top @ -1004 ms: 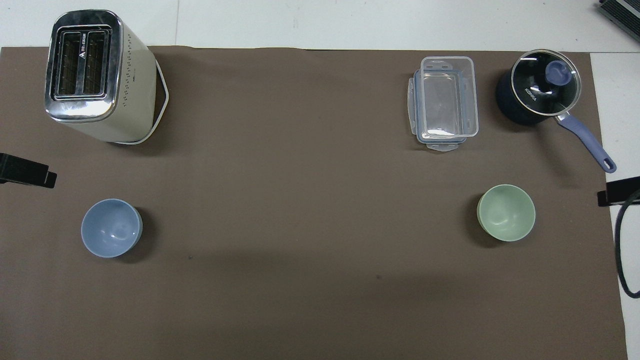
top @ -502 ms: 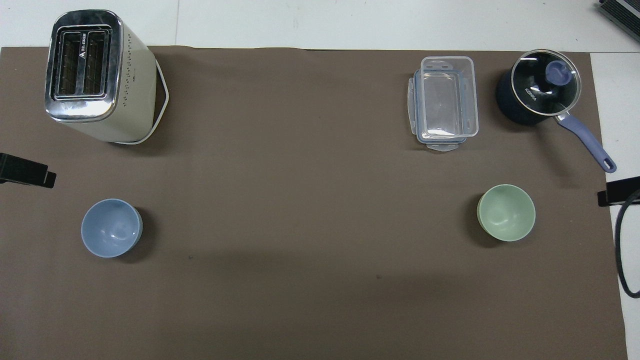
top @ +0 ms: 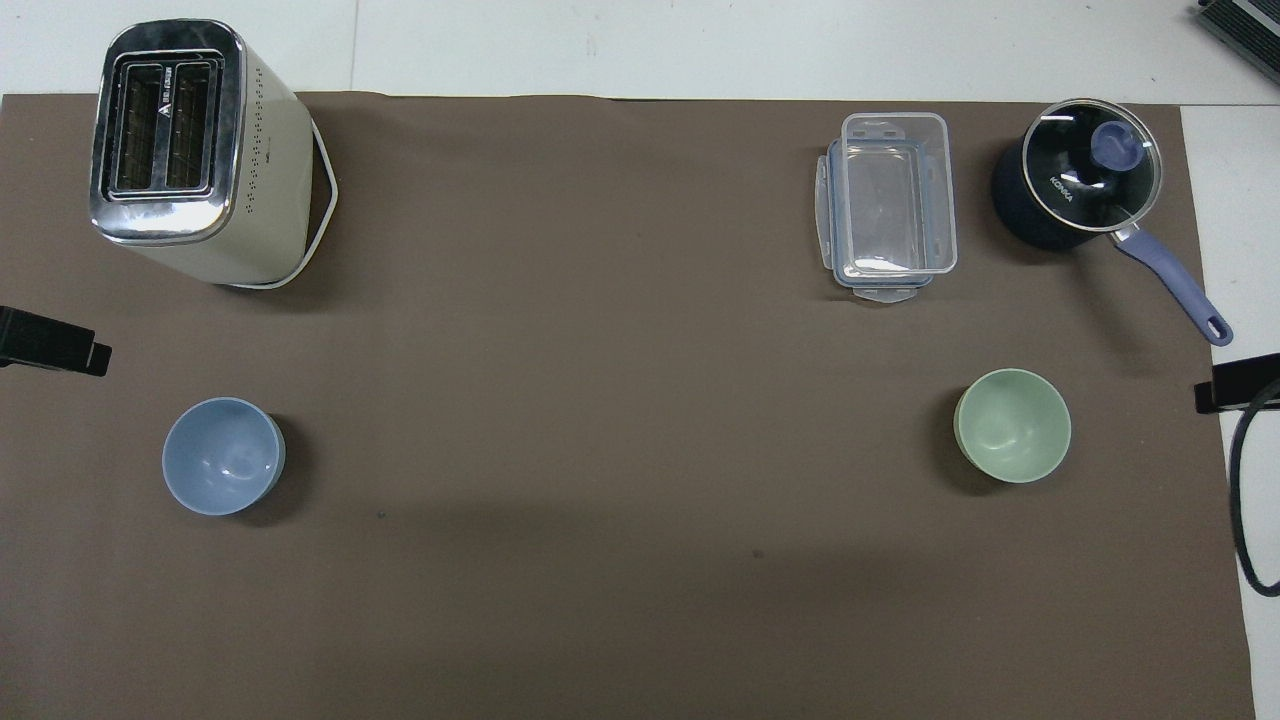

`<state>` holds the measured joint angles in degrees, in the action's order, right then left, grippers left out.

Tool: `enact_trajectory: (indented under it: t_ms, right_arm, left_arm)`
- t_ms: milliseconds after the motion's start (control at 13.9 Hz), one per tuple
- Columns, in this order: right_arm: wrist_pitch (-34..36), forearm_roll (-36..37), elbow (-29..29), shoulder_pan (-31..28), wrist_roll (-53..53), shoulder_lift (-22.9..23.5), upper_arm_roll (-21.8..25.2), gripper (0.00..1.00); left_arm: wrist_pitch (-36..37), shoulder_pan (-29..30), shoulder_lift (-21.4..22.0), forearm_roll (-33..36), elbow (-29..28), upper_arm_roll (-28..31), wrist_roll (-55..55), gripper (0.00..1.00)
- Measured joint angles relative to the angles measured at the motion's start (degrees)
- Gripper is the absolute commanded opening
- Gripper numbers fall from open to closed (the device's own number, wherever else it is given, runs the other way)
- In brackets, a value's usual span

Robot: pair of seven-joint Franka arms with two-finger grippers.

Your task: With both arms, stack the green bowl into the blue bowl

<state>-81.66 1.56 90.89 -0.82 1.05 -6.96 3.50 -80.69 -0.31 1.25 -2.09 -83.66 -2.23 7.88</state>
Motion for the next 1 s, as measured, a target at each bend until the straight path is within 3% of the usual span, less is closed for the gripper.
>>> enact_trajectory:
  t_ms: [1004]
  right_arm:
    - [0.0,0.0,-0.3,0.0,0.0,0.0,0.0,1.00]
  left_arm:
    - [-0.4,1.2,0.0,-0.9,-1.1,0.7,1.6,1.00]
